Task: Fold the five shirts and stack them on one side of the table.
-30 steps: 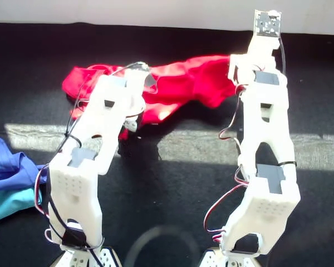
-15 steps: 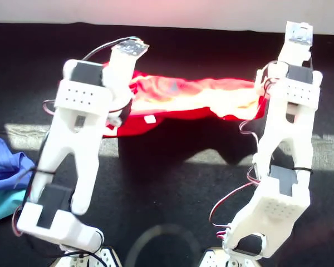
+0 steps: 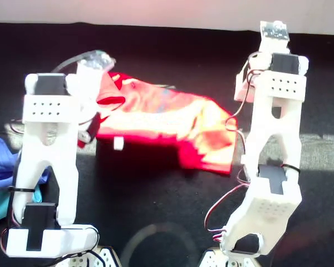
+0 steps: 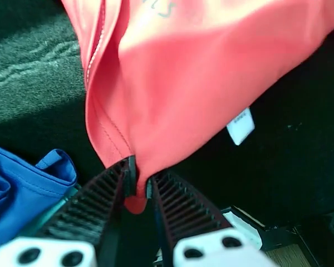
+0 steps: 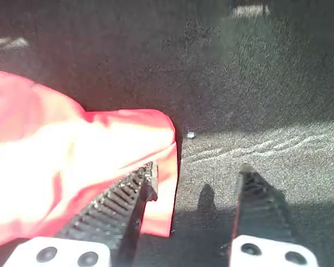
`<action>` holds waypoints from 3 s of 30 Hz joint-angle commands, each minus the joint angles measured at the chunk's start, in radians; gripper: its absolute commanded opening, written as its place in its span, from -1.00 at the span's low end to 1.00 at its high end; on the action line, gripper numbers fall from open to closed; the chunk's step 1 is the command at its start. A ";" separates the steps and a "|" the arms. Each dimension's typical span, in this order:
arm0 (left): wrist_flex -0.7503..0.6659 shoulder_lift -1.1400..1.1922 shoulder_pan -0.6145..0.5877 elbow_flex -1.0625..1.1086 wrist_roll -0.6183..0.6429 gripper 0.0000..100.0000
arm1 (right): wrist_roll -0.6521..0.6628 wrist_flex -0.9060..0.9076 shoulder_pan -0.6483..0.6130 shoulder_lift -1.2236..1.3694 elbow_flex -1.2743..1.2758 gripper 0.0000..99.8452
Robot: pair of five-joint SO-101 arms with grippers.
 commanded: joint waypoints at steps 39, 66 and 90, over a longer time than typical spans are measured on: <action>-0.390 -0.042 -0.317 0.354 -0.092 -0.98 | 0.186 -0.400 -0.306 -0.165 0.898 -0.61; -0.384 -0.042 -0.298 0.349 -0.094 -0.98 | -0.074 -0.507 -0.262 -0.240 1.115 -0.55; -0.382 -0.045 -0.298 0.346 -0.092 -0.98 | 0.006 -0.472 -0.148 -0.530 1.098 -0.99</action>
